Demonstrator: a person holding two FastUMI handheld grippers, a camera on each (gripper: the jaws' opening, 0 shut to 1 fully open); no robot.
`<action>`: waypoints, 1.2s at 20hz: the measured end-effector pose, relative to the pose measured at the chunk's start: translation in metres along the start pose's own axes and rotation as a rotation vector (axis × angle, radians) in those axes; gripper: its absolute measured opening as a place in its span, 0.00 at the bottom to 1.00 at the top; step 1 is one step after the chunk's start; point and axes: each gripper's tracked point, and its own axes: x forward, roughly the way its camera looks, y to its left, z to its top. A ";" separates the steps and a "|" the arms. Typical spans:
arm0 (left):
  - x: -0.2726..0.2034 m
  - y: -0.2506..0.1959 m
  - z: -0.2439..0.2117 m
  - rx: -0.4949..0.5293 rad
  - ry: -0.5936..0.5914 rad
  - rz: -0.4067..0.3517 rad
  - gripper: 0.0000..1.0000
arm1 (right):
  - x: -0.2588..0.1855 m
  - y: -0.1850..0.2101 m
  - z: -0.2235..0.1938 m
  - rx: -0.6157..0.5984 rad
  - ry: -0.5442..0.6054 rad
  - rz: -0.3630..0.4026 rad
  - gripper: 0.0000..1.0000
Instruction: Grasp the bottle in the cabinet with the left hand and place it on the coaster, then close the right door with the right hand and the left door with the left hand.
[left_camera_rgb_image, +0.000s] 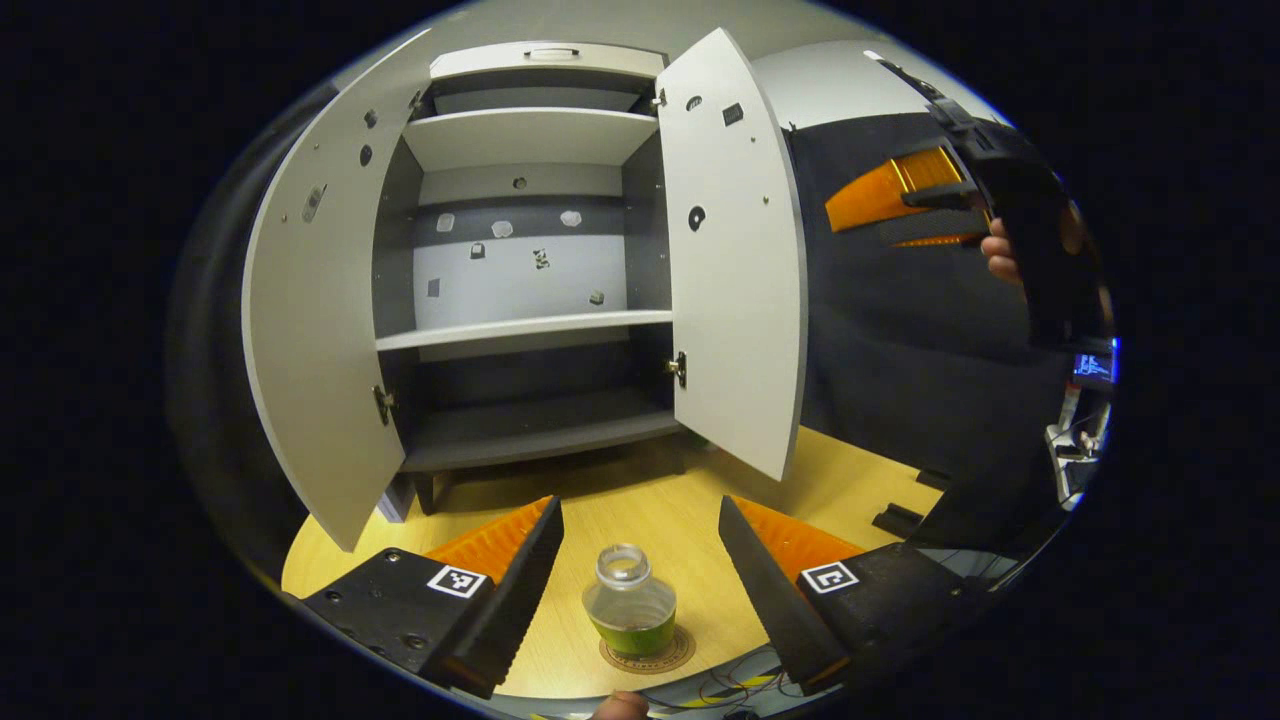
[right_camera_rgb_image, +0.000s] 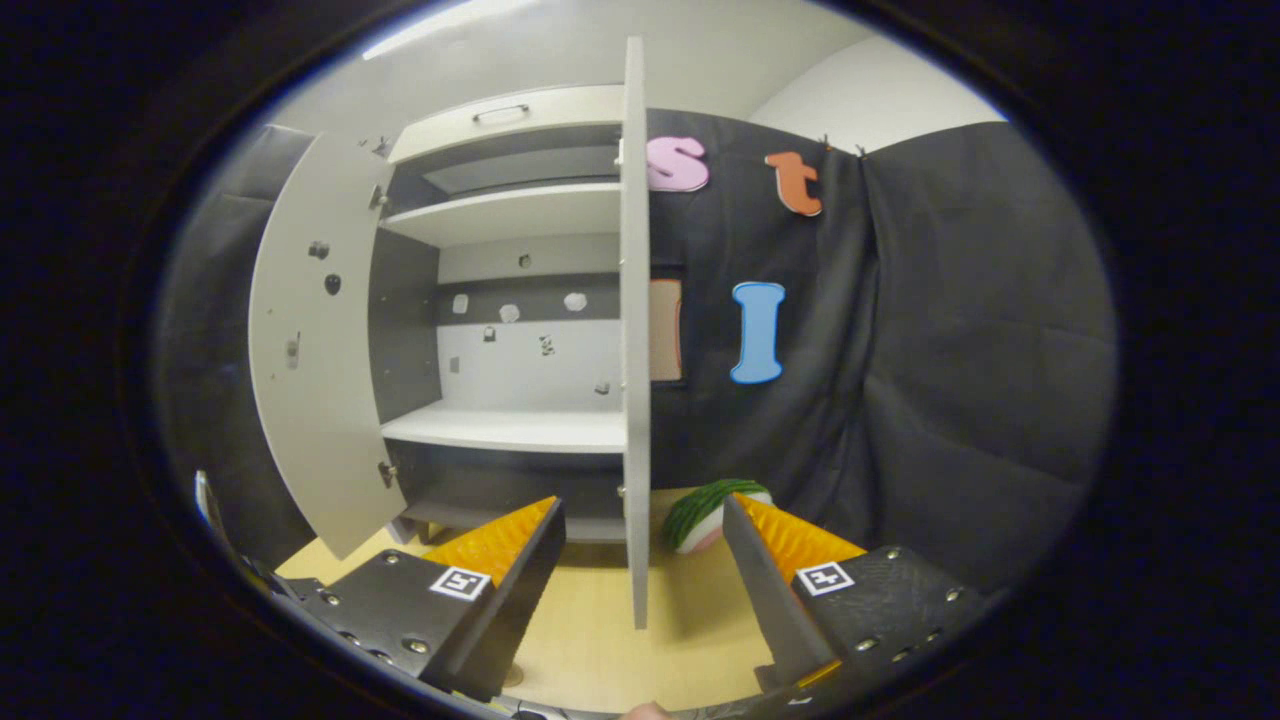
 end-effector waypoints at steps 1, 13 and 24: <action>-0.002 0.004 0.016 0.012 -0.012 0.018 0.99 | 0.000 -0.004 0.007 0.015 -0.011 -0.002 0.95; -0.030 0.060 0.121 -0.107 -0.056 0.184 0.98 | 0.040 -0.098 0.087 -0.068 -0.109 -0.089 0.95; -0.073 0.131 0.173 -0.090 -0.096 0.306 0.96 | 0.112 -0.087 0.078 -0.004 -0.036 -0.072 0.95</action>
